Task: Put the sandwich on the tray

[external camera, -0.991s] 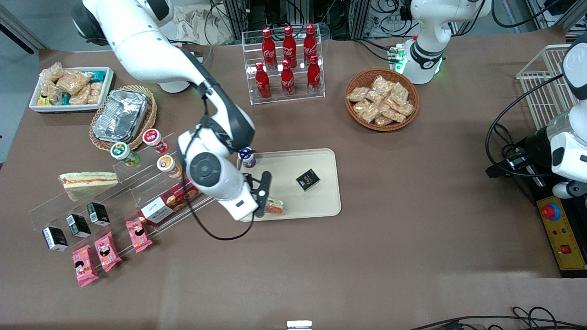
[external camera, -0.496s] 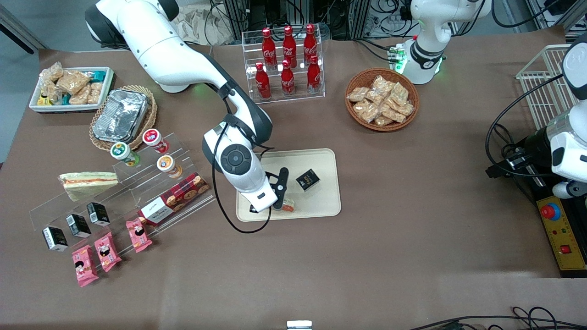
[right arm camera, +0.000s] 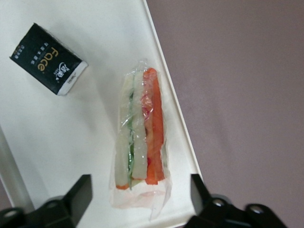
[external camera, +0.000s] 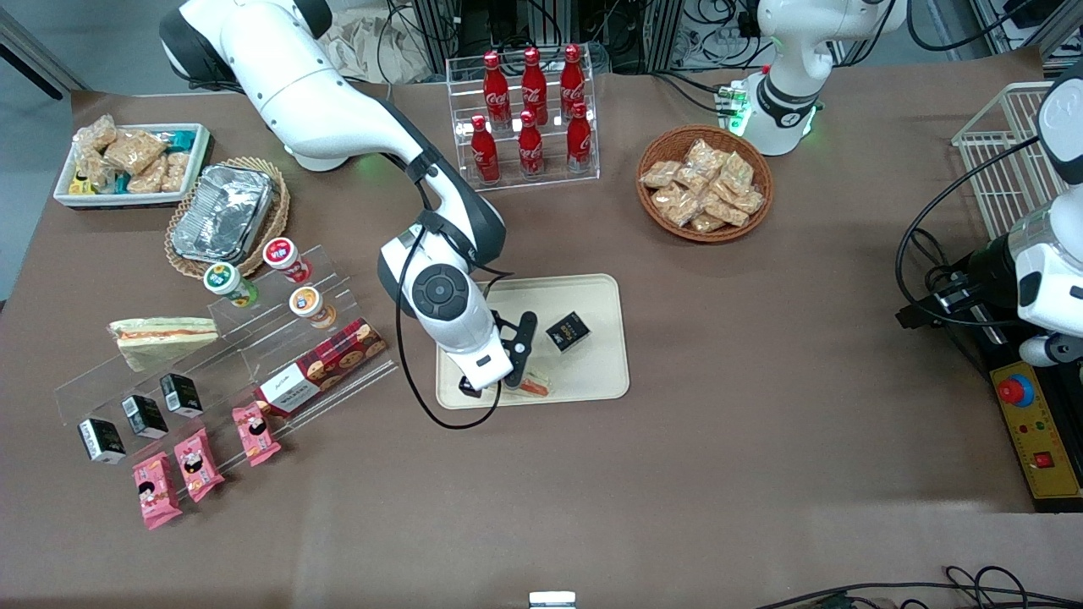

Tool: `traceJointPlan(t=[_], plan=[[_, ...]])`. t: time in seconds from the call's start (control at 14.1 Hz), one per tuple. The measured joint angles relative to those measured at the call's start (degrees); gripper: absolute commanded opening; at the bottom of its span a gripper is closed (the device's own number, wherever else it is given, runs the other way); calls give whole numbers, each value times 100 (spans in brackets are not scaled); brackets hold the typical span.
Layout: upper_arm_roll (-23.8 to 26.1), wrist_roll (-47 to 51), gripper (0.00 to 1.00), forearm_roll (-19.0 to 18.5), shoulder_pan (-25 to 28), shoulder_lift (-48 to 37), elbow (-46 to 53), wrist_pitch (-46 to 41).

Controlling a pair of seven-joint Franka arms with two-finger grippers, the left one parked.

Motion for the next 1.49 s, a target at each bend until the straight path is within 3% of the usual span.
traceJointPlan(t=[0.28,0.71,1.13,1.49], plan=[[-66,111,100,0,-129,-315,61,-100],[-222,1305,100,-3,-754,-1375,122,-1285],[-1147,1731,100,-3,-831,-2077,129,-1824],[-2053,1903,100,115,-873,-2771,188,-2969]])
